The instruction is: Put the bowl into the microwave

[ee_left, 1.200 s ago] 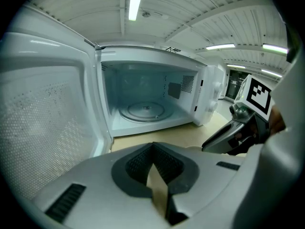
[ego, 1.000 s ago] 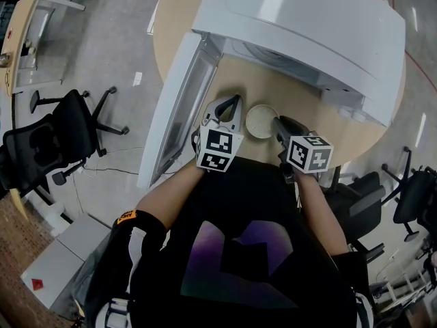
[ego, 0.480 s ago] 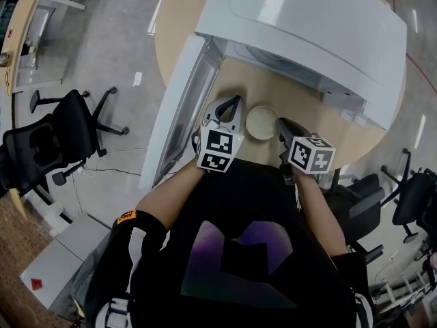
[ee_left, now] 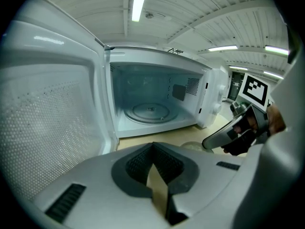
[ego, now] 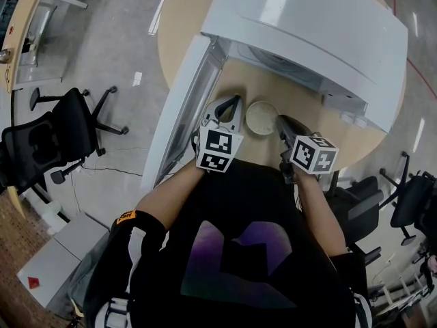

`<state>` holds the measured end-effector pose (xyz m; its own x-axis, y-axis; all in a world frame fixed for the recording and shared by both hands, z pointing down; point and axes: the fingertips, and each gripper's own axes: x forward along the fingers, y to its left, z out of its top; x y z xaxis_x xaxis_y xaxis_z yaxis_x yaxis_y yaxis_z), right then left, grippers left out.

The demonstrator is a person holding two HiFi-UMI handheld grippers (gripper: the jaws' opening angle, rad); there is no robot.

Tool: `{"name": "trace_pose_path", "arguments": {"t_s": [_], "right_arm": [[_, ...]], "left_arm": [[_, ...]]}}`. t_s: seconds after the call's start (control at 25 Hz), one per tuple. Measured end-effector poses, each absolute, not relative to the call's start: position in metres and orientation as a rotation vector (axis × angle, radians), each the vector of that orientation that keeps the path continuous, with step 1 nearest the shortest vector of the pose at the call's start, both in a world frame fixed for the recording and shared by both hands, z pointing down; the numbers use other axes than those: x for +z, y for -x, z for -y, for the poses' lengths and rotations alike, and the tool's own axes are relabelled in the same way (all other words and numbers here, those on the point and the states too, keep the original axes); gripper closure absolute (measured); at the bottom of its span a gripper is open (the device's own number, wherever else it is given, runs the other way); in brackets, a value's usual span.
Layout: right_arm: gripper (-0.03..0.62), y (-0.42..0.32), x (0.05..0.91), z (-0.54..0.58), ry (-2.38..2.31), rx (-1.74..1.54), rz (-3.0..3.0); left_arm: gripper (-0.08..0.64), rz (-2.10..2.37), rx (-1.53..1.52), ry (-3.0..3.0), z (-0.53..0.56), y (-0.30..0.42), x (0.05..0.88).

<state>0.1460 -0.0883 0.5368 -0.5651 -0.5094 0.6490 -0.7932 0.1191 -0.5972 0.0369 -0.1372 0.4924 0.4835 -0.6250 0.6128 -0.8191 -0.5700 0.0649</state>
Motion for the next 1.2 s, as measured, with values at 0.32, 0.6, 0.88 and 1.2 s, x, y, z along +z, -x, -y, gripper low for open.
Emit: {"name": "trace_pose_path", "arguments": {"t_s": [0.32, 0.6, 0.88, 1.2], "right_arm": [[0.557, -0.149, 0.517, 0.102, -1.351, 1.519, 2.175], [0.557, -0.153, 0.495, 0.120, -1.423, 1.557, 2.233], [0.557, -0.156, 0.475, 0.131, -1.475, 1.559, 2.270], [0.557, -0.161, 0.459, 0.152, -1.569, 1.547, 2.292]], "left_arm": [[0.515, 1.238, 0.764, -2.382, 0.138, -0.032, 0.487], [0.515, 1.252, 0.754, -2.382, 0.142, -0.029, 0.484], [0.515, 1.270, 0.725, -2.388, 0.149, -0.030, 0.477], [0.515, 1.302, 0.684, -2.399, 0.166, -0.035, 0.465]]}}
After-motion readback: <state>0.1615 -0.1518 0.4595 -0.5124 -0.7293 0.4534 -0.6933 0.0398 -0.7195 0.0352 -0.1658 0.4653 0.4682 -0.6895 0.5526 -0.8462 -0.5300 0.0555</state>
